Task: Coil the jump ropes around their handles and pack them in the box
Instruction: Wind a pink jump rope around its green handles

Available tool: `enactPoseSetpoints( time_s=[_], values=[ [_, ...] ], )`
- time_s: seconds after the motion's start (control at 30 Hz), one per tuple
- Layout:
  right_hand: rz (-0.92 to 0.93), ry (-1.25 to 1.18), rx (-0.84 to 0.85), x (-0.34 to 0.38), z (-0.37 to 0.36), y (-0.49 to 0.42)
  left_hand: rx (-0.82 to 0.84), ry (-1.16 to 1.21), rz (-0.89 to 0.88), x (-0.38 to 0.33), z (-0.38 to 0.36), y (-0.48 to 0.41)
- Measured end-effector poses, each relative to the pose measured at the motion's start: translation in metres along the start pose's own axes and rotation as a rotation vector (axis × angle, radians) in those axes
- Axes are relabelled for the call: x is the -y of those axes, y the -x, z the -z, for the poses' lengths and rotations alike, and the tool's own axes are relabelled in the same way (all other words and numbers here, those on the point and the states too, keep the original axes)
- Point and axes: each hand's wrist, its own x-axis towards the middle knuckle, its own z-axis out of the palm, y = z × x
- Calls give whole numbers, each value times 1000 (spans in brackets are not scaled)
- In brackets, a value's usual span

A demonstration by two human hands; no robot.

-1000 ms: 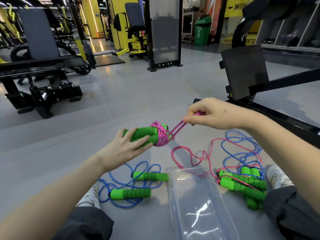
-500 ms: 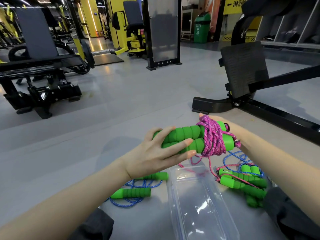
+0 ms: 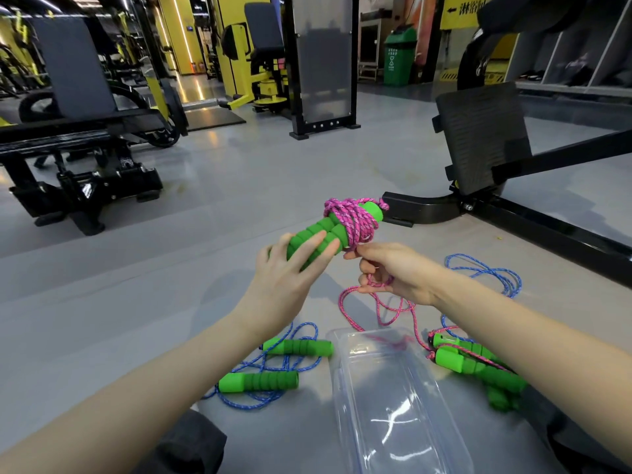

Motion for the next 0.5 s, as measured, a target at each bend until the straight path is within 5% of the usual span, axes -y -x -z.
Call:
enactPoseSetpoints(
  time_s=[0.1,0.3,0.5],
  values=[
    [-41,12,-87,10,1,5,9,-78,-72,7,1,4],
    [-9,-546,-275,17,-10,1,15,-179,-108,5,6,0],
    [8,-570,-401,12,-17,-2,59,-243,-150,1,10,-1]
  ],
)
